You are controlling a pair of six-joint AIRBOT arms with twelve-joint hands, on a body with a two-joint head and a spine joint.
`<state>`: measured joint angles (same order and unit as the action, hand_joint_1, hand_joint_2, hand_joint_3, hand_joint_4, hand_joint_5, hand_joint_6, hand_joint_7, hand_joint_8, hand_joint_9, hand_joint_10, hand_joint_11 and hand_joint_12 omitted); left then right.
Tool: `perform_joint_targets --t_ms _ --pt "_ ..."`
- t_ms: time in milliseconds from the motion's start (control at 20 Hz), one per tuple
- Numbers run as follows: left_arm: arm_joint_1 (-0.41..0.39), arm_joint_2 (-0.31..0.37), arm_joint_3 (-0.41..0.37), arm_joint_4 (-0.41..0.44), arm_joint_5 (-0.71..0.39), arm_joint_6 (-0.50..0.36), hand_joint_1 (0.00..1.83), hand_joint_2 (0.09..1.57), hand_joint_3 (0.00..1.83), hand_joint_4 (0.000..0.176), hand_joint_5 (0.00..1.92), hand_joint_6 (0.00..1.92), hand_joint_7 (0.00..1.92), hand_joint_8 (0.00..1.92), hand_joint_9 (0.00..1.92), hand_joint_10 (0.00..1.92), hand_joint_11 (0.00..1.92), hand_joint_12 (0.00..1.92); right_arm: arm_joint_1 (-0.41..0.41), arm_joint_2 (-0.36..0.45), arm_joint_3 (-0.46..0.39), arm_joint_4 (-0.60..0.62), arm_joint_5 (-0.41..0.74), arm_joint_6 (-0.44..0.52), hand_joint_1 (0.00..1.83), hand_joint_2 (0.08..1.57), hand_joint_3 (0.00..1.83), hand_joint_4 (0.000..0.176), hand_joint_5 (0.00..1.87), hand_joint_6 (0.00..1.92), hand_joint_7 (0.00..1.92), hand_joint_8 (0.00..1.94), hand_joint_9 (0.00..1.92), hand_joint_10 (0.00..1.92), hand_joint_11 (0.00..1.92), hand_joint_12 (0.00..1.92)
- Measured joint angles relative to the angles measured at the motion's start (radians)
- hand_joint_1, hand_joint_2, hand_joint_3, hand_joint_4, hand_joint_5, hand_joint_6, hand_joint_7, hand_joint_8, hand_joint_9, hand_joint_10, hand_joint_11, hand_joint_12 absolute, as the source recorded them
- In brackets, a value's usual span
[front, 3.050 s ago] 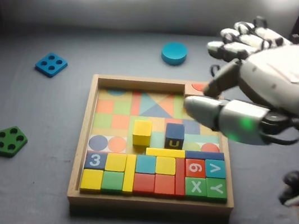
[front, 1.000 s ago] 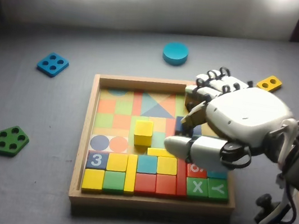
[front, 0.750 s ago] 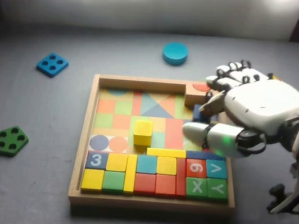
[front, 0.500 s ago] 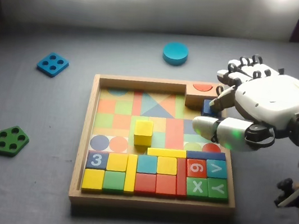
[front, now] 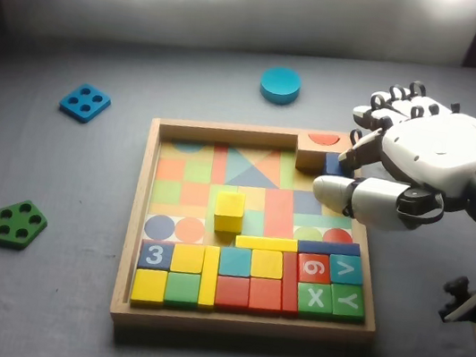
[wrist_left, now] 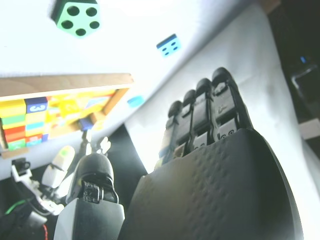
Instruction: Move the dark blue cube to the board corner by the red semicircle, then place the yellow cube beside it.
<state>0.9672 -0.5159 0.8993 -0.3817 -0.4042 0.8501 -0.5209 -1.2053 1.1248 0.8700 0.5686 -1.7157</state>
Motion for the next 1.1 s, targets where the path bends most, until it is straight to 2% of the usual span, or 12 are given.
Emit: perform_joint_targets --t_ms 100,150,200,350,550,650,700,750,800,950,1100 --pt "0.000 0.000 0.000 0.001 0.000 0.000 0.00 1.23 0.00 0.000 0.01 0.00 0.00 0.00 0.00 0.00 0.00 0.00 0.011 0.001 0.000 0.013 -0.011 -0.008 0.00 1.20 0.00 0.000 0.76 0.01 0.16 0.00 0.05 0.01 0.03 0.01" --pt "0.000 0.000 0.000 0.000 0.000 0.000 0.00 1.22 0.00 0.012 0.00 0.00 0.00 0.00 0.00 0.00 0.00 0.00 0.020 0.003 0.000 0.020 -0.020 -0.013 0.00 1.20 0.00 0.000 0.77 0.01 0.17 0.01 0.06 0.02 0.04 0.02" --pt "0.000 0.000 0.000 0.000 0.000 0.000 0.00 1.22 0.00 0.014 0.00 0.00 0.00 0.00 0.00 0.00 0.00 0.00 0.032 0.009 0.000 0.027 -0.025 -0.017 0.00 1.20 0.00 0.000 0.78 0.01 0.19 0.01 0.07 0.02 0.05 0.03" --pt "0.000 0.000 0.000 0.000 0.000 0.000 0.00 1.23 0.01 0.000 0.01 0.00 0.00 0.00 0.00 0.00 0.00 0.00 0.064 0.027 -0.011 0.032 -0.017 -0.016 0.00 1.20 0.00 0.000 0.77 0.01 0.18 0.01 0.06 0.01 0.02 0.03" --pt "0.000 0.000 0.000 0.000 0.000 0.000 0.00 1.25 0.01 0.000 0.02 0.01 0.00 0.00 0.00 0.00 0.00 0.00 0.107 0.031 -0.044 0.024 -0.011 -0.017 0.00 1.20 0.00 0.000 0.72 0.00 0.18 0.01 0.04 0.00 0.00 0.00" --pt "0.001 0.000 0.002 0.000 0.001 0.000 0.00 1.22 0.00 0.011 0.00 0.00 0.00 0.00 0.00 0.00 0.00 0.00 0.122 0.027 -0.073 -0.020 -0.024 -0.018 0.00 1.19 0.00 0.000 0.74 0.01 0.19 0.01 0.05 0.01 0.02 0.01" --pt "0.001 0.000 0.002 0.000 0.000 0.000 0.00 1.21 0.00 0.011 0.00 0.00 0.00 0.00 0.00 0.00 0.00 0.00 0.137 0.020 -0.084 -0.027 -0.032 -0.017 0.00 1.19 0.00 0.000 0.75 0.01 0.19 0.01 0.06 0.01 0.03 0.02" --pt "0.001 0.000 0.002 0.000 0.000 0.000 0.00 1.23 0.00 0.000 0.01 0.01 0.00 0.00 0.00 0.00 0.00 0.00 0.156 0.011 -0.090 -0.033 -0.051 -0.016 0.00 1.19 0.00 0.000 0.76 0.01 0.21 0.01 0.06 0.01 0.01 0.00" --pt "0.001 -0.001 0.002 0.000 -0.001 0.000 0.00 1.24 0.01 0.000 0.02 0.01 0.00 0.00 0.00 0.00 0.00 0.00 0.172 0.002 -0.093 -0.036 -0.071 -0.015 0.00 1.19 0.00 0.000 0.75 0.01 0.19 0.00 0.04 0.00 0.00 0.00" --pt "0.001 -0.004 0.002 0.000 0.003 0.000 0.00 1.22 0.00 0.015 0.00 0.00 0.00 0.00 0.00 0.00 0.00 0.00 0.184 -0.044 -0.096 -0.043 -0.115 -0.013 0.00 1.19 0.00 0.000 0.75 0.01 0.19 0.00 0.05 0.00 0.02 0.01" --pt "0.001 -0.004 0.002 0.001 0.001 0.000 0.00 1.22 0.00 0.014 0.01 0.00 0.00 0.00 0.00 0.00 0.00 0.00 0.179 -0.084 -0.096 -0.040 -0.142 -0.013 0.00 1.19 0.00 0.000 0.76 0.01 0.19 0.00 0.05 0.00 0.02 0.01"
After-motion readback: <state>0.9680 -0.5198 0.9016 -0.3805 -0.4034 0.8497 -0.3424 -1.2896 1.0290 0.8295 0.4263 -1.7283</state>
